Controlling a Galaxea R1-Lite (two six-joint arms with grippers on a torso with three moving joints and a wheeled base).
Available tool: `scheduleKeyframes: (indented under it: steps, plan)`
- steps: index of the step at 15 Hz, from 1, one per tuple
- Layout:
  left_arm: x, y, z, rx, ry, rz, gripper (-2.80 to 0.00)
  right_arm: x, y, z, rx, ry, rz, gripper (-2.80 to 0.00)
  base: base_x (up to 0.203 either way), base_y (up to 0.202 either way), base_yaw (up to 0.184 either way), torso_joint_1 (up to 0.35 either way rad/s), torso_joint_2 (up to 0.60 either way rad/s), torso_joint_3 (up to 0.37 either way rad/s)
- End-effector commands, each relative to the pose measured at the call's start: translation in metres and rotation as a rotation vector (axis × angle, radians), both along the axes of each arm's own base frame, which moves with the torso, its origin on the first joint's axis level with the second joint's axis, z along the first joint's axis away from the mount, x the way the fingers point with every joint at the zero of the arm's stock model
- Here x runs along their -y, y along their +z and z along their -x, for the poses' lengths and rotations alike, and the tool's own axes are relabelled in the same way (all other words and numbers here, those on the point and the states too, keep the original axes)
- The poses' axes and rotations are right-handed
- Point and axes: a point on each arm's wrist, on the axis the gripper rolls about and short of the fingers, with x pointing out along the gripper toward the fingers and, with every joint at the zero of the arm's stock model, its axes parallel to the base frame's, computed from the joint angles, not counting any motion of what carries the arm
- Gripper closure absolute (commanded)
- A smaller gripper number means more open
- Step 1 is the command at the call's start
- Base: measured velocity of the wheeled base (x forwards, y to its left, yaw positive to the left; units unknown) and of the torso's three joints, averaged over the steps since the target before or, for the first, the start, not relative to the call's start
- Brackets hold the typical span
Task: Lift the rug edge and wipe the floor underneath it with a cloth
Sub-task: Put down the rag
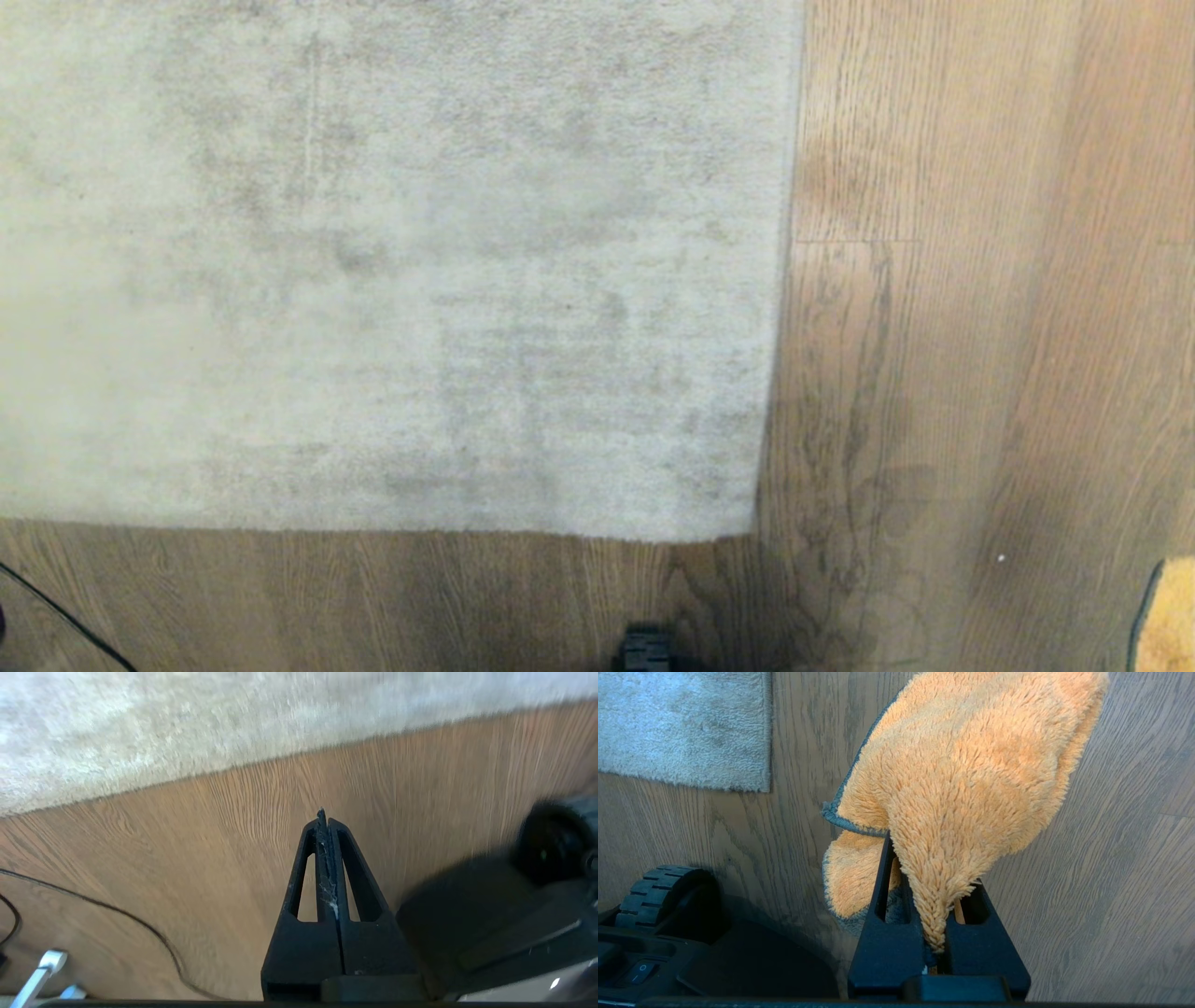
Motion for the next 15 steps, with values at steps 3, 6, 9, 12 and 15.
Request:
scheduleKeyframes:
  steps: [3,6,9,12,15]
  plan:
    - [-0.001,-0.002,0.011,0.119,0.025,0.037,0.00,0.000,0.000,0.000,-0.001,0.001,0.001,0.00,0.000,0.000,0.000,0.000,0.00,0.000]
    - [-0.001,-0.004,0.017,0.199,0.034,0.067,0.00,0.000,0.000,0.000,-0.001,0.001,0.001,0.00,0.000,0.000,0.000,0.000,0.00,0.000]
    - [-0.001,-0.005,0.020,0.239,0.032,0.068,0.00,0.000,0.000,0.000,-0.001,0.001,0.001,0.00,0.000,0.000,0.000,0.000,0.00,0.000]
    - [-0.001,-0.005,0.020,0.239,0.034,0.073,0.00,0.000,0.000,0.000,-0.001,0.001,0.001,0.00,0.000,0.000,0.000,0.000,0.00,0.000]
    - [-0.001,-0.005,0.020,0.239,0.035,0.077,0.00,0.000,0.000,0.000,-0.001,0.001,0.001,0.00,0.000,0.000,0.000,0.000,0.00,0.000]
